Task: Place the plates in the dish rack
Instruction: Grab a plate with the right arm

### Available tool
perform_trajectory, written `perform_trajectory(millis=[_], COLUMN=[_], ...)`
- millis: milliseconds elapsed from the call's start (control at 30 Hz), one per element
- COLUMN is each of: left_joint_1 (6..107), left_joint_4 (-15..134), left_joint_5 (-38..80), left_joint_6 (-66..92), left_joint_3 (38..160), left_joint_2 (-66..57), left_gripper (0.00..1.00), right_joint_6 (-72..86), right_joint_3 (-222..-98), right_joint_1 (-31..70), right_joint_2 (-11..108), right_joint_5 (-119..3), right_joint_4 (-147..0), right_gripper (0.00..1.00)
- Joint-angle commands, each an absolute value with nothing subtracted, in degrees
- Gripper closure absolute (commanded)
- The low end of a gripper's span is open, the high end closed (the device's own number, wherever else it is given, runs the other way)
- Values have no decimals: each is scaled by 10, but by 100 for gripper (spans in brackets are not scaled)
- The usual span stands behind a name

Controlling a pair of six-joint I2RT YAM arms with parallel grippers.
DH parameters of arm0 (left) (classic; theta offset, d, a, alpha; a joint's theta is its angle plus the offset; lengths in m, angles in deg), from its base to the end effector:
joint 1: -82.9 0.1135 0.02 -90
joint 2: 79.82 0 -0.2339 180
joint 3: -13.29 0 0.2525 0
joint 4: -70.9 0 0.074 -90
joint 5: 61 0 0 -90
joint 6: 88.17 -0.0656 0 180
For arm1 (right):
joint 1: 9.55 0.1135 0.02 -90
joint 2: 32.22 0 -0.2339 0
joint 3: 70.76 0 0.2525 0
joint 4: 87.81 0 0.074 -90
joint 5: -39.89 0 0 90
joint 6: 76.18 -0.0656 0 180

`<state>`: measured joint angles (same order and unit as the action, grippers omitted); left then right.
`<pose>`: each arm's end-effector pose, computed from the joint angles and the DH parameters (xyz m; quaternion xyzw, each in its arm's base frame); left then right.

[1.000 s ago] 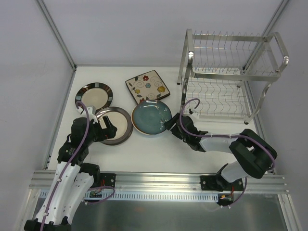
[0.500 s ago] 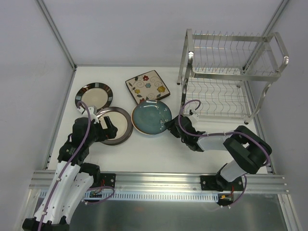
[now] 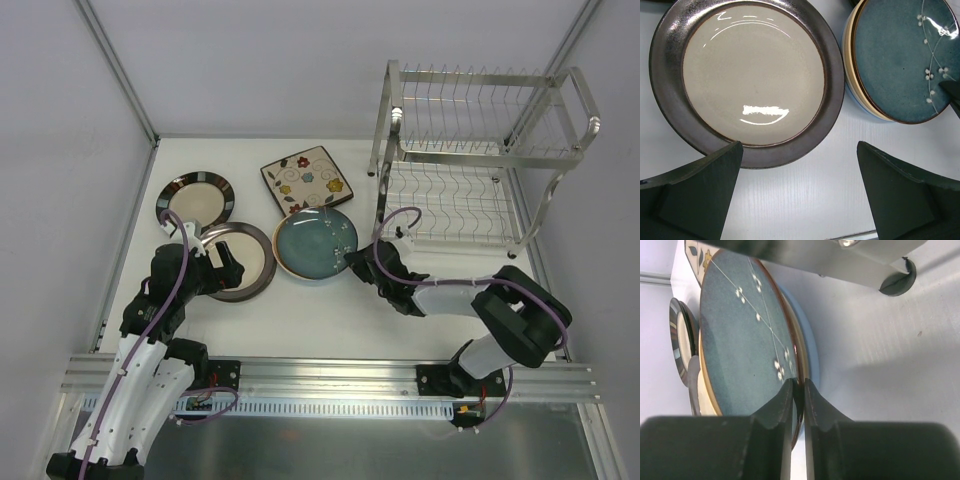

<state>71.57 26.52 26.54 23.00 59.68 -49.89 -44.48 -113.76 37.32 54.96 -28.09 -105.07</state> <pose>0.1786 -0.0387 0.2364 -0.0624 0.8544 -0.1619 0.4898 0.2297 0.2093 0.1101 0.1827 0.8225 0.3089 0.4413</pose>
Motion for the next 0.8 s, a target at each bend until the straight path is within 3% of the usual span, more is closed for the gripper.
perform_trajectory(millis=[0, 467, 767], left_joint_1=[709, 708, 708], left_joint_4=[274, 275, 275], left_joint_5=[272, 269, 236], left_joint_6=[224, 228, 311], left_joint_3=[599, 597, 619], left_joint_2=[-503, -507, -504], left_gripper=[1, 1, 1], right_joint_6=[-437, -401, -366], right_joint_3=[-1139, -1158, -1169], right_joint_1=[380, 381, 380], right_joint_2=[514, 418, 350], right_joint_5=[-277, -306, -328], right_joint_4=[-1033, -986, -970], right_gripper=[99, 99, 99])
